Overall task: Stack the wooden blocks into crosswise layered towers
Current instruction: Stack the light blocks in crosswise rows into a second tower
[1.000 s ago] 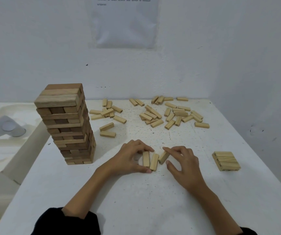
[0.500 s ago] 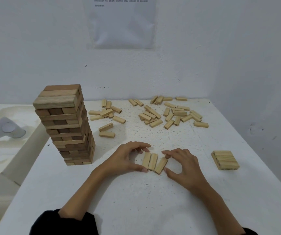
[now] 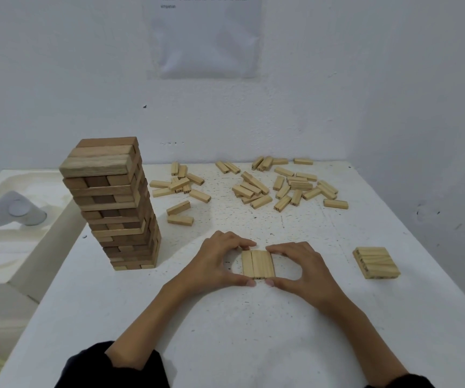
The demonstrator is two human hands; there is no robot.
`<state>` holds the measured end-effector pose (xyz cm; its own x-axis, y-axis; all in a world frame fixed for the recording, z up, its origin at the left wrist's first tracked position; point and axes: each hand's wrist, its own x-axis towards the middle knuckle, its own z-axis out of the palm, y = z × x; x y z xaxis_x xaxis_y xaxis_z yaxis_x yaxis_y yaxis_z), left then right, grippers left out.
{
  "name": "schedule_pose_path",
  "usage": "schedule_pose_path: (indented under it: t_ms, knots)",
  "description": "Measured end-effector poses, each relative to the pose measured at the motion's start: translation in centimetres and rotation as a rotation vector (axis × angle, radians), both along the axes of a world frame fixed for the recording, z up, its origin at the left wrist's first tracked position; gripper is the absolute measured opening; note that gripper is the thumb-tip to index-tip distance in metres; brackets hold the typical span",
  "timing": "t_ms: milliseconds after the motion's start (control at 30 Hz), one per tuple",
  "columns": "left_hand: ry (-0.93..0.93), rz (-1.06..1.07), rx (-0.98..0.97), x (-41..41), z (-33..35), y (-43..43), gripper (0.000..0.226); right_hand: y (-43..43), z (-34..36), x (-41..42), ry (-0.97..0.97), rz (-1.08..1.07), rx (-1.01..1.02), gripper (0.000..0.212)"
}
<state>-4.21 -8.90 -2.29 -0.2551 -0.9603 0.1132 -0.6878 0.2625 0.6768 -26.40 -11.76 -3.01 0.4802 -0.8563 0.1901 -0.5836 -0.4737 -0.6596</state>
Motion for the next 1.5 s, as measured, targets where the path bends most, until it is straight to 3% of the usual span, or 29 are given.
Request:
schedule_pose_path:
  t_ms: [200,467,700,1067,1500]
  knots:
    - [-0.034,0.043,-0.013,0.0,0.1,-0.1,0.068,-0.6,0.3,-0.1,0.075,0.033,0.010,0.077]
    - [-0.038,0.085,-0.016,-0.4,0.1,0.2,0.063,-1.7,0.7,0.3,0.063,0.159,0.089,0.056]
    - [-0.062,0.097,-0.019,-0.3,0.3,0.5,0.070,-1.6,0.4,0.0,0.095,0.112,0.044,0.082]
    - [-0.037,0.111,-0.021,-0.6,0.3,0.5,0.062,-2.0,0.7,0.4,0.069,0.193,0.062,0.052]
    - [0.028,0.114,-0.021,-1.1,0.7,1.0,0.063,-1.7,0.6,0.2,0.021,0.182,0.049,0.052]
